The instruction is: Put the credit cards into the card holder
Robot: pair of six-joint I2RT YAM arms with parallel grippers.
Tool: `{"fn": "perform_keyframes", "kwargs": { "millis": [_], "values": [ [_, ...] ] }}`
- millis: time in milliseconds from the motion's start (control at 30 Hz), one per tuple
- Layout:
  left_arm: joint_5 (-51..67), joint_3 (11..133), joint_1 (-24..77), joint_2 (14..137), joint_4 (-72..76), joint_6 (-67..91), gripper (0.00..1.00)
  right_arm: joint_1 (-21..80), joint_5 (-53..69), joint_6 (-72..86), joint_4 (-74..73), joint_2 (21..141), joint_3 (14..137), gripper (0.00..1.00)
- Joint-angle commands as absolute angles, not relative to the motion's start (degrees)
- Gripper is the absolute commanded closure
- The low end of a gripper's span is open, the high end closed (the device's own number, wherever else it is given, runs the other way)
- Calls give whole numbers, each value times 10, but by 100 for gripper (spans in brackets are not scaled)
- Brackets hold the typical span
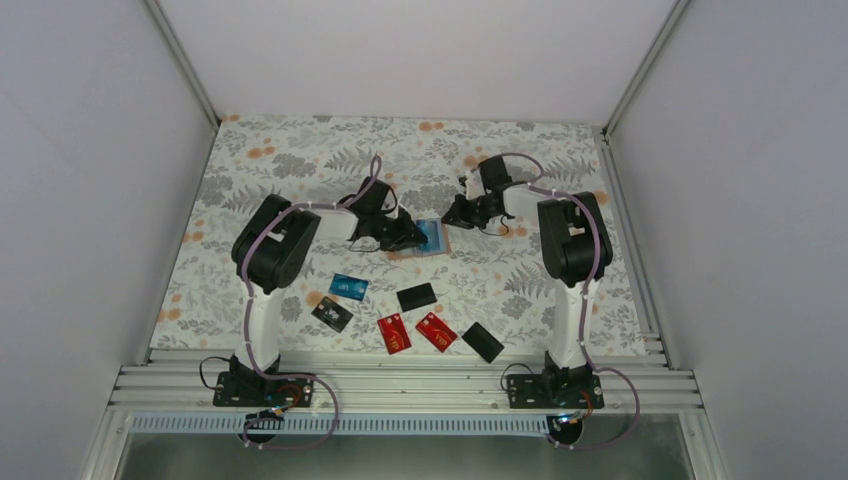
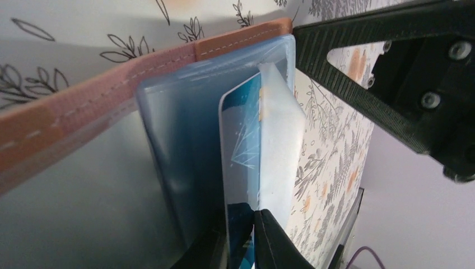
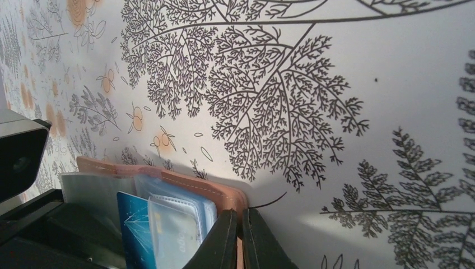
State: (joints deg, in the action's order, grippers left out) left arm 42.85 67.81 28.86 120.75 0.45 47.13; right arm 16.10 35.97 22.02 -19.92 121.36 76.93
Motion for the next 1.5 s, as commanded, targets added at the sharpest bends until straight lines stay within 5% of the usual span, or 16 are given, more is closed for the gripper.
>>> {"fn": "perform_keyframes", "kwargs": {
  "millis": [0, 300, 467, 767, 967, 1467],
  "values": [
    [368, 658, 305, 1217, -44, 495, 83, 168, 346, 227, -231, 1206, 735, 93],
    [336, 663, 320, 1204, -77, 496, 72, 167, 350, 229, -227, 1201, 732, 94],
    [300, 687, 333, 1198, -123, 489, 47, 167, 350, 229, -227, 1197, 733, 94],
    [234, 741, 355, 1202, -210, 475, 24, 167, 357, 228, -223, 1183, 719, 94],
    [219, 770, 368, 1201, -247, 474, 0, 167, 364, 223, -221, 1168, 715, 94],
    [151, 853, 375, 1183, -395, 379, 0, 166, 365, 215, -246, 1146, 753, 93]
  ]
}}
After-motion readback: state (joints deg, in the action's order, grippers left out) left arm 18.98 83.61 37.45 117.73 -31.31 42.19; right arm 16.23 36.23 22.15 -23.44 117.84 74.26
